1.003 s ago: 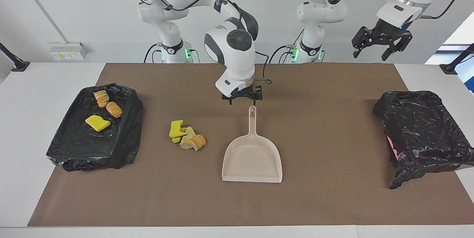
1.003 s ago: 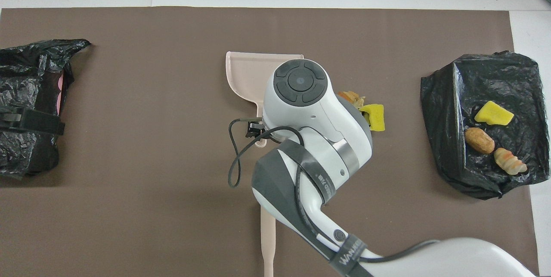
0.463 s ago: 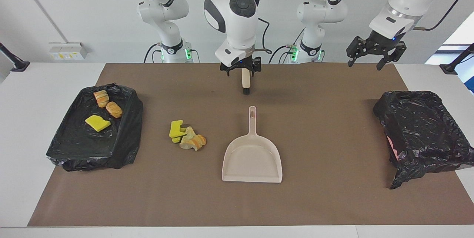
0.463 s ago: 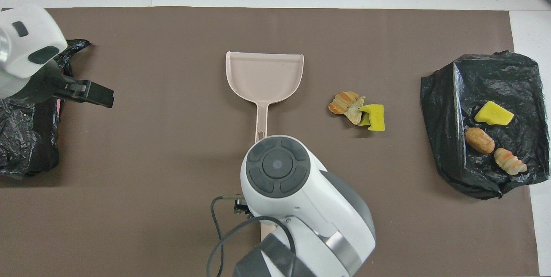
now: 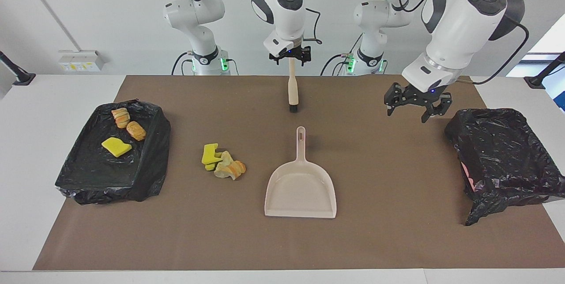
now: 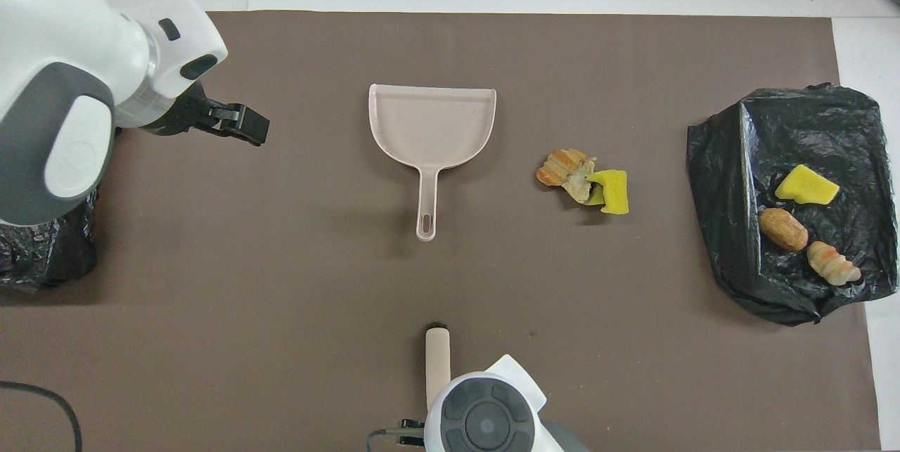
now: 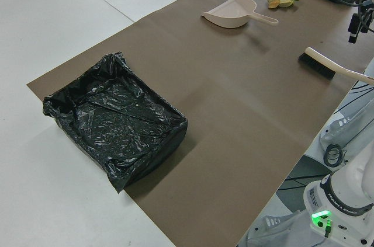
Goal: Sweep and dump trash in bin
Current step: 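Withdraw the right gripper from the dustpan, then reach the left gripper to the dustpan rim and grasp it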
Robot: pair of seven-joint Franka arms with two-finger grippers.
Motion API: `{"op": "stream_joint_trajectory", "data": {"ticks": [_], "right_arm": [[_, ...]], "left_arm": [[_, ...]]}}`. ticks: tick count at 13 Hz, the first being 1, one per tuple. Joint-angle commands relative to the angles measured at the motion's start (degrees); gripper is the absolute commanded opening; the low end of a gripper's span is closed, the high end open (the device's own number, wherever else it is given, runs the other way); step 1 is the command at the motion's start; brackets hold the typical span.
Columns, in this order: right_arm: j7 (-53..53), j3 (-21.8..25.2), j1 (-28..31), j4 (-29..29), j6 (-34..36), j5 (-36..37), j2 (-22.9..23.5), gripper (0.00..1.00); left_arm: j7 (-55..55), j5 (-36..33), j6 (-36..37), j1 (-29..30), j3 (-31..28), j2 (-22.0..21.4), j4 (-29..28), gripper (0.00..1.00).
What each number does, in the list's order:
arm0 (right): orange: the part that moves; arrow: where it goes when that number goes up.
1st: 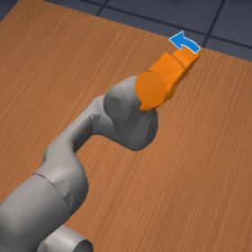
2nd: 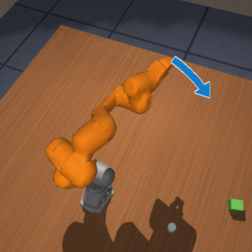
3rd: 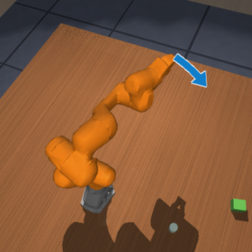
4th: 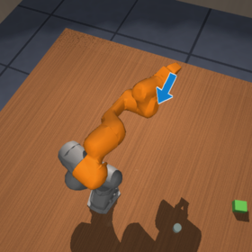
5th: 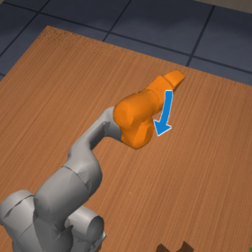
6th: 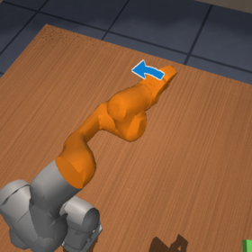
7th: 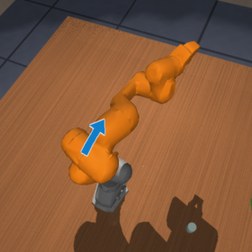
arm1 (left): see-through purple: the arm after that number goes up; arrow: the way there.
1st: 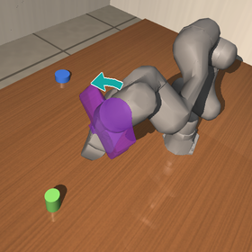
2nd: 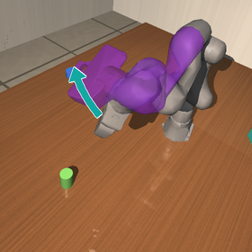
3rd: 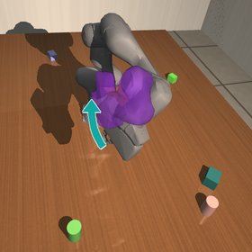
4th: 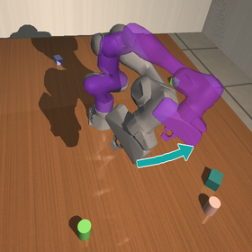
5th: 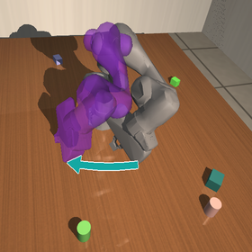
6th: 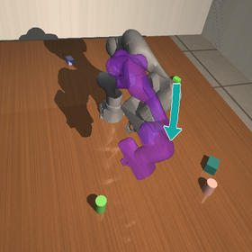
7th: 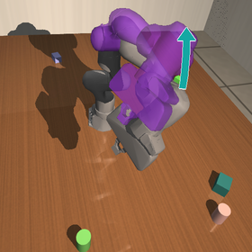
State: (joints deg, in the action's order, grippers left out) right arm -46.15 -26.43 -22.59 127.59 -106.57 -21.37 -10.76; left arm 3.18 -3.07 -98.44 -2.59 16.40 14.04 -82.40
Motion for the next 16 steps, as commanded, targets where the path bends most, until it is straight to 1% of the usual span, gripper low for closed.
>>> {"op": "stream_joint_trajectory", "data": {"ticks": [1, 3, 4, 5, 6, 8, 10, 13, 14, 15, 16], "right_arm": [[0.01, 0.33, -4.9, 7.66, -8.54, -3.32, -2.68, 1.0], [0.18, 0.33, -6.5, 10.39, -13.56, -4.91, -2.42, 1.0], [0.7, 0.42, -7.99, 11.97, -14.28, -4.91, -2.6, 1.0], [0.88, 0.33, -8.26, 13.29, -15.24, -4.91, -2.68, 1.0], [0.8, 0.33, -8.96, 14.26, -17.51, -4.91, -2.51, 1.0], [0.01, 0.33, -11.33, 15.76, -21.21, -5.0, -1.37, 1.0], [0.0, 0.33, -12.04, 17.17, -22.01, -5.26, -1.37, 1.0], [0.01, 0.33, -12.04, 17.43, -23.07, -5.97, -1.1, 1.0], [0.09, 0.33, -12.13, 17.43, -23.68, -6.58, -0.49, 1.0], [0.01, 0.33, -12.57, 17.43, -23.95, -6.85, -0.14, 1.0], [0.0, 0.33, -13.18, 17.52, -24.21, -7.11, -0.14, 1.0]], "left_arm": [[4.28, -4.65, -2.45, 0.65, 4.86, 3.71, 1.63, 1.0], [8.4, -5.71, -4.2, 0.22, 6.27, 6.51, 1.63, 1.0], [11.99, -8.33, -5.78, 0.3, 8.98, 8.0, 1.55, 1.0], [15.42, -11.57, -6.58, 0.48, 11.09, 9.67, 1.54, 1.0], [18.76, -13.09, -8.33, 0.83, 13.03, 10.56, 1.28, 1.0], [20.63, -13.45, -10.8, 0.22, 13.49, 11.62, -0.82, 1.0], [23.44, -13.54, -13.34, 0.04, 15.49, 13.55, -1.96, 1.0], [29.32, -14.15, -20.71, -0.4, 17.53, 13.99, -7.67, 1.0], [30.47, -14.24, -22.13, -0.66, 18.57, 13.82, -10.03, 1.0], [30.83, -14.33, -22.49, -0.58, 19.98, 13.82, -11.1, 1.0], [31.53, -14.42, -23.28, -1.1, 20.16, 14.43, -12.24, 1.0]]}}
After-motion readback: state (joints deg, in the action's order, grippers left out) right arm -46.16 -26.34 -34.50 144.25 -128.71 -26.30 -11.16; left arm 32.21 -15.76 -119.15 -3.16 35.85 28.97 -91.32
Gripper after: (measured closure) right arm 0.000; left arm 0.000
